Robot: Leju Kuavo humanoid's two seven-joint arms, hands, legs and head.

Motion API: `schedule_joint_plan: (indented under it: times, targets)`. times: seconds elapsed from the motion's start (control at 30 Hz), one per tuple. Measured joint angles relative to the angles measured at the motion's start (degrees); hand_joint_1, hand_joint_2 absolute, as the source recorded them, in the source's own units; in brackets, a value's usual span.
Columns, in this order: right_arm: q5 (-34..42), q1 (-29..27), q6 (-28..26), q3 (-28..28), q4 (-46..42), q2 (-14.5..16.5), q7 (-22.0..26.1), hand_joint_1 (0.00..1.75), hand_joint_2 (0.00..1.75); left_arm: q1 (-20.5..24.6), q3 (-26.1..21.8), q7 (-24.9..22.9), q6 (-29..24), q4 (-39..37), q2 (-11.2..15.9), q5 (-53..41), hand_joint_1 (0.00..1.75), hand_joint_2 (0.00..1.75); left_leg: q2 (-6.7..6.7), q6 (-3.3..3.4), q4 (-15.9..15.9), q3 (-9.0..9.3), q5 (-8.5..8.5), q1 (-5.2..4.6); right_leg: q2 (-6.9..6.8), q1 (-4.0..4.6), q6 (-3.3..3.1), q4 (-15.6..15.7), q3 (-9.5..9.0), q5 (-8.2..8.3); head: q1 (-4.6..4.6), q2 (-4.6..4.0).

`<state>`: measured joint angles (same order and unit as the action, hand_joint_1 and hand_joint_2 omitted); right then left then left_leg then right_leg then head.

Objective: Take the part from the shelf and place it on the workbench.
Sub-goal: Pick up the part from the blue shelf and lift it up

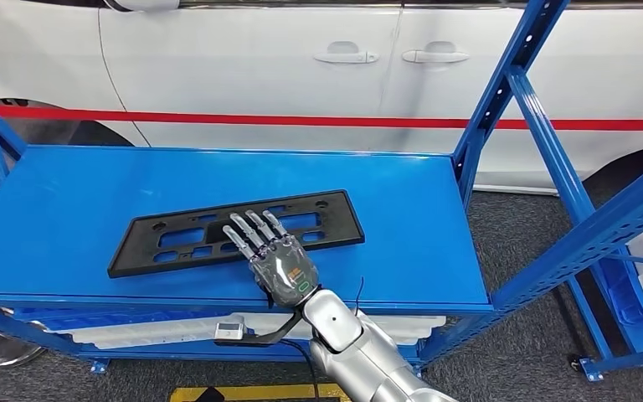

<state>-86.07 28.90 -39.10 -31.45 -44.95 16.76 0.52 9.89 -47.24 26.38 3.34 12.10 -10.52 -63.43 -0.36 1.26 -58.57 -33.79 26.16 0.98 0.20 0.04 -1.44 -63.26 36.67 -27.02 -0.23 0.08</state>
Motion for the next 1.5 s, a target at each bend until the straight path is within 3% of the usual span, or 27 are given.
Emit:
schedule_joint_plan:
  times: [0.03, 0.1, 0.2, 0.23, 0.33, 0.37, 0.4, 0.47, 0.53, 0.63, 0.7, 0.77, 0.83, 0.87, 0.9, 0.93, 0.97, 1.03, 1.07, 1.13, 1.2, 1.27, 1.33, 1.37, 1.4, 1.43, 1.5]
  targets:
    - [0.0, 0.2, 0.0, -0.1, 0.1, 0.1, 0.0, 0.0, 1.75, 0.0, 0.0, 0.0, 0.0, 0.0, -0.1, 0.0, 0.0, 0.0, -0.01, -0.21, 0.0, -0.06, 0.03, -0.03, -0.01, 0.23, -0.38, 2.4, -1.08, 0.69, 0.0, 0.0]
    - [0.2, 0.5, 0.0, -0.2, 0.4, 0.2, 0.0, 0.0, 1.75, 0.1, 0.2, 0.0, 0.1, 0.0, -0.2, 0.0, 0.0, 0.0, 0.01, -0.82, 0.2, -0.11, 0.0, -0.01, 0.04, 0.48, -0.64, 3.8, -1.55, 0.62, 0.02, 0.01]
    - [0.8, 0.9, 0.0, -0.2, 0.8, 0.4, 0.0, 0.0, 1.75, 0.2, 0.3, 0.1, 0.2, 0.0, -0.2, 0.0, 0.0, 0.0, 0.09, -1.73, -0.8, -0.34, 1.02, 0.06, 0.02, -0.18, -0.99, 5.2, -2.47, 1.1, 0.0, 0.0]
    - [1.0, 1.2, 0.0, -0.2, 1.0, 0.6, 0.0, 0.0, 1.75, 0.2, 0.3, 0.1, 0.2, 0.0, -0.2, 0.1, 0.0, 0.0, 0.11, -1.95, -2.9, -1.25, 2.24, 0.08, -0.06, -0.41, -1.14, 5.6, -2.81, 1.26, -0.01, 0.0]
    - [1.3, 1.5, 0.0, -0.4, 1.7, 0.7, 0.1, 0.0, 1.75, 0.0, 0.3, 0.2, 0.2, 0.0, -0.1, 0.2, 0.0, 0.0, 0.13, -2.61, -12.9, -6.28, 6.35, 0.31, -0.2, -0.32, -1.45, 5.7, -3.02, 1.13, -0.02, 0.01]
    - [1.4, 1.5, 0.0, -0.4, 1.9, 0.7, 0.0, 0.0, 1.75, -0.2, 0.3, 0.2, 0.2, 0.0, -0.1, 0.2, 0.0, 0.0, 0.14, -2.81, -14.4, -7.18, 6.36, 0.4, -0.17, -0.31, -1.44, 5.6, -3.04, 1.05, -0.02, 0.01]
    - [1.4, 1.4, 0.0, -0.5, 2.1, 0.7, 0.0, 0.0, 1.75, -0.3, 0.3, 0.2, 0.1, 0.0, 0.0, 0.3, 0.0, 0.0, 0.15, -2.95, -13.5, -6.9, 5.15, 0.48, -0.11, -0.34, -1.35, 5.4, -3.07, 0.92, -0.02, 0.01]
    - [1.4, 1.4, 0.0, -0.7, 2.3, 0.7, -0.3, 0.0, 1.75, -0.3, 0.3, 0.2, -0.3, 0.0, 0.1, 0.5, 0.0, 0.0, 0.19, -3.09, -6.9, -3.97, 1.29, 0.68, 0.02, -0.46, -0.93, 4.8, -3.13, 0.41, -0.02, -0.01]
    - [1.4, 1.5, 0.0, -0.7, 2.5, 0.7, -0.5, 0.0, 1.75, -0.1, 0.3, 0.0, -0.7, 0.0, 0.2, 0.7, 0.0, 0.0, 0.12, -2.73, -1.2, -1.26, -0.67, 0.54, 0.08, -0.31, -0.31, 4.1, -2.96, -0.11, -0.02, -0.01]
    - [1.4, 1.5, 0.0, -0.8, 2.7, 0.7, -0.6, 0.0, 1.75, -0.1, 0.3, -0.2, -1.1, 0.0, 0.2, 0.7, 0.0, 0.0, -0.04, -1.62, -0.1, -0.8, -0.64, 0.25, 0.12, -0.12, 0.47, 4.0, -2.79, -0.16, 0.0, 0.01]
    - [1.4, 1.5, 0.0, -0.8, 2.7, 0.7, -0.6, 0.0, 1.75, 0.0, 0.3, -0.3, -1.2, 0.0, 0.1, 0.7, 0.0, 0.0, 0.04, -0.82, 0.3, -0.62, -0.89, 0.42, 0.09, -0.27, 1.04, 3.0, -2.45, -1.04, 0.01, 0.0]
    - [1.4, 1.6, 0.0, -0.8, 2.7, 0.7, -0.7, 0.0, 1.75, 0.1, 0.3, -0.3, -1.4, 0.0, 0.1, 0.7, 0.0, 0.0, 0.14, -0.19, 0.6, -0.49, -1.04, 0.56, 0.02, -0.43, 1.53, -1.9, -0.17, -3.94, 0.02, 0.0]
    - [1.4, 1.4, 0.0, -0.8, 2.9, 0.7, -0.7, 0.0, 1.75, 0.1, 0.3, -0.5, -1.5, 0.0, 0.1, 0.7, 0.0, 0.0, 0.2, 0.05, 0.6, -0.53, -1.01, 0.51, 0.0, -0.49, 1.81, -9.3, 3.6, -6.98, 0.02, 0.0]
    - [1.4, 1.3, 0.0, -0.8, 3.0, 0.6, -0.7, 0.0, 1.75, 0.1, 0.3, -0.6, -1.5, 0.0, 0.1, 0.7, 0.0, 0.0, 0.21, 0.08, 0.6, -0.52, -0.98, 0.49, 0.0, -0.5, 1.84, -11.5, 4.81, -7.3, 0.01, 0.0]
    - [1.4, 1.3, 0.0, -0.8, 3.1, 0.6, -0.7, 0.0, 1.75, 0.1, 0.3, -0.6, -1.5, 0.0, 0.1, 0.8, 0.0, 0.0, 0.19, 0.07, 0.6, -0.5, -0.96, 0.48, 0.0, -0.5, 1.78, -11.6, 5.02, -6.51, 0.02, 0.0]
    - [1.4, 1.3, 0.0, -0.8, 3.2, 0.6, -0.7, 0.0, 1.75, 0.1, 0.3, -0.7, -1.5, 0.0, 0.1, 0.8, 0.0, 0.0, 0.15, 0.03, 0.5, -0.46, -0.93, 0.47, -0.01, -0.49, 1.63, -9.4, 4.1, -4.75, 0.02, 0.0]
    - [1.4, 1.3, 0.0, -0.8, 3.2, 0.6, -0.7, 0.0, 1.75, 0.1, 0.3, -0.7, -1.5, 0.0, 0.1, 0.8, 0.0, 0.0, 0.1, -0.04, 0.5, -0.4, -0.88, 0.47, -0.01, -0.46, 1.37, -5.5, 2.32, -2.53, 0.02, 0.01]
    - [1.4, 1.4, 0.0, -0.9, 3.2, 0.6, -0.7, 0.0, 1.75, 0.2, 0.3, -0.7, -1.6, 0.0, 0.0, 0.8, 0.0, 0.0, 0.02, -0.43, 0.4, -0.42, -0.77, 0.3, 0.0, -0.17, 0.78, 1.5, -0.96, 0.17, 0.01, 0.01]
    - [1.4, 1.5, 0.0, -0.9, 3.2, 0.6, -0.7, 0.0, 1.75, 0.2, 0.3, -0.8, -1.7, 0.0, 0.0, 0.9, 0.0, 0.0, 0.02, -0.73, 0.4, -0.46, -0.75, 0.24, 0.04, 0.01, 0.55, 3.3, -1.76, 0.58, 0.01, 0.01]
    - [1.5, 1.5, 0.0, -0.9, 3.2, 0.6, -0.7, 0.0, 1.75, 0.2, 0.3, -0.8, -1.7, 0.0, 0.0, 0.9, 0.0, 0.0, 0.04, -1.48, 0.6, -0.44, -0.86, 0.26, 0.15, 0.27, 0.18, 4.0, -1.85, 0.55, 0.01, 0.0]
    - [1.5, 1.5, 0.0, -0.9, 3.2, 0.6, -0.7, 0.0, 1.75, 0.2, 0.3, -0.8, -1.7, 0.0, 0.0, 1.0, 0.0, 0.0, 0.07, -2.12, 0.2, -0.57, -0.28, 0.42, 0.14, -0.01, -0.47, 4.6, -2.17, 0.91, 0.01, -0.01]
    - [1.7, 1.5, 0.0, -1.0, 3.2, 0.7, -0.7, 0.0, 1.75, 0.2, 0.3, -0.7, -1.4, 0.0, 0.0, 1.0, 0.0, 0.0, 0.09, -2.55, -3.8, -2.3, 2.32, 0.51, 0.01, -0.34, -1.1, 5.2, -2.53, 1.2, 0.0, 0.0]
    - [2.0, 1.5, 0.0, -1.0, 3.3, 0.7, -0.6, 0.0, 1.75, 0.1, 0.3, -0.4, -0.9, 0.0, 0.0, 1.1, 0.0, 0.0, 0.1, -2.87, -11.5, -5.79, 5.79, 0.51, -0.09, -0.2, -1.41, 5.2, -2.56, 1.13, -0.01, 0.0]
    - [2.1, 1.4, 0.0, -1.1, 3.3, 0.7, -0.5, 0.0, 1.75, 0.0, 0.3, -0.3, -0.7, 0.0, 0.0, 1.1, 0.0, 0.0, 0.1, -2.99, -14.6, -7.25, 6.73, 0.51, -0.11, -0.11, -1.51, 5.2, -2.57, 1.05, -0.01, 0.0]
    - [2.2, 1.3, 0.0, -1.1, 3.4, 0.7, -0.5, 0.0, 1.75, -0.1, 0.3, -0.2, -0.5, 0.0, 0.0, 1.1, 0.0, 0.0, 0.1, -3.01, -15.4, -7.71, 6.46, 0.51, -0.08, -0.04, -1.55, 5.1, -2.58, 0.97, -0.01, 0.0]
    - [2.2, 1.3, 0.0, -1.1, 3.5, 0.7, -0.4, 0.0, 1.75, -0.2, 0.3, -0.1, -0.4, 0.0, 0.1, 1.1, 0.0, 0.0, 0.1, -2.93, -13.9, -7.02, 5.09, 0.5, -0.03, 0.02, -1.54, 4.9, -2.63, 0.86, -0.01, -0.01]
    - [2.2, 1.3, 0.0, -1.1, 3.5, 0.7, -0.4, 0.0, 1.75, -0.1, 0.3, 0.0, -0.3, 0.0, 0.1, 1.1, 0.0, 0.0, 0.11, -2.45, -6.4, -3.35, 1.32, 0.42, 0.08, 0.12, -1.31, 4.6, -2.78, 0.53, -0.01, 0.0]
